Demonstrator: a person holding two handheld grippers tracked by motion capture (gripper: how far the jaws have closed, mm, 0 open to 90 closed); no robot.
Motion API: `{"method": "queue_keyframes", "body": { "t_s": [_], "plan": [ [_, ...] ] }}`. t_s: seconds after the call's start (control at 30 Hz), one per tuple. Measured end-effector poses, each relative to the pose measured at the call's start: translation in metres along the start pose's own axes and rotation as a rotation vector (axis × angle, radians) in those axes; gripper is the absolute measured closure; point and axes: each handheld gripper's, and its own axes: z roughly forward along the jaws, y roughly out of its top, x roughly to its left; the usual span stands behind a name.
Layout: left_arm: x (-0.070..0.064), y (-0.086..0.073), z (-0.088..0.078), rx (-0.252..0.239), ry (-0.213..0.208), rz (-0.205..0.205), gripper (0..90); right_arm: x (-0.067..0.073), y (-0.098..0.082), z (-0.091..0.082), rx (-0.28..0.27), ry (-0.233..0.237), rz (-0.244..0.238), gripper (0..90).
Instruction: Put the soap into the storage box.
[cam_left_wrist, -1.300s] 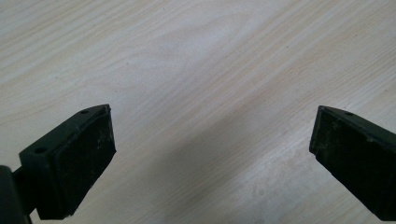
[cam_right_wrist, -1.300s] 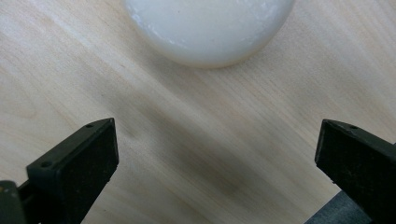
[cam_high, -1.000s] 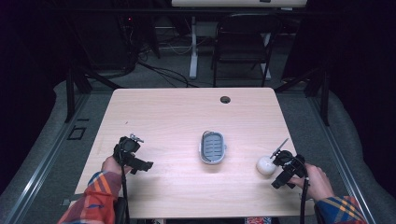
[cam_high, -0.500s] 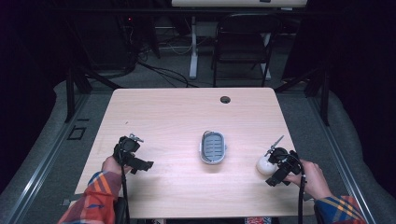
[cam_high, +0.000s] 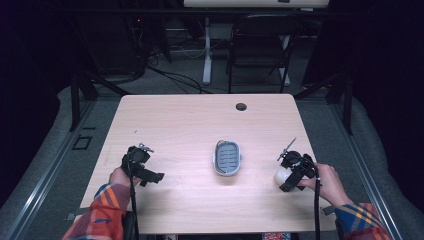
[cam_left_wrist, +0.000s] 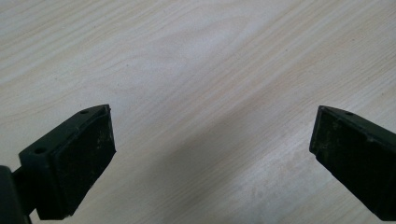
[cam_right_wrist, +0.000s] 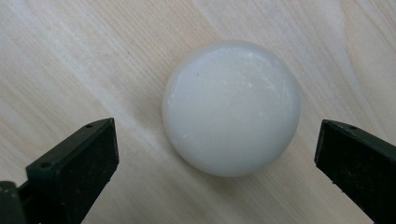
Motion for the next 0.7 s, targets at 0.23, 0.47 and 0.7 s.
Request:
{"method": "queue_keyframes", "body": {
  "t_s": [0.23,0.47,0.7],
  "plan": [
    [0.000,0.000,0.000,0.003,-0.001,0.004,0.1,-0.004,0.011,0.004,0.028,-0.003,-0.006,0.0],
    [0.000,0.000,0.000,0.004,-0.002,0.001,0.1,-0.006,0.020,0.008,0.054,0.006,-0.016,0.1],
    [0.000,0.000,0.000,0.004,-0.002,0.001,0.1,-0.006,0.025,0.013,0.077,0.022,-0.011,8.2]
  ]
}}
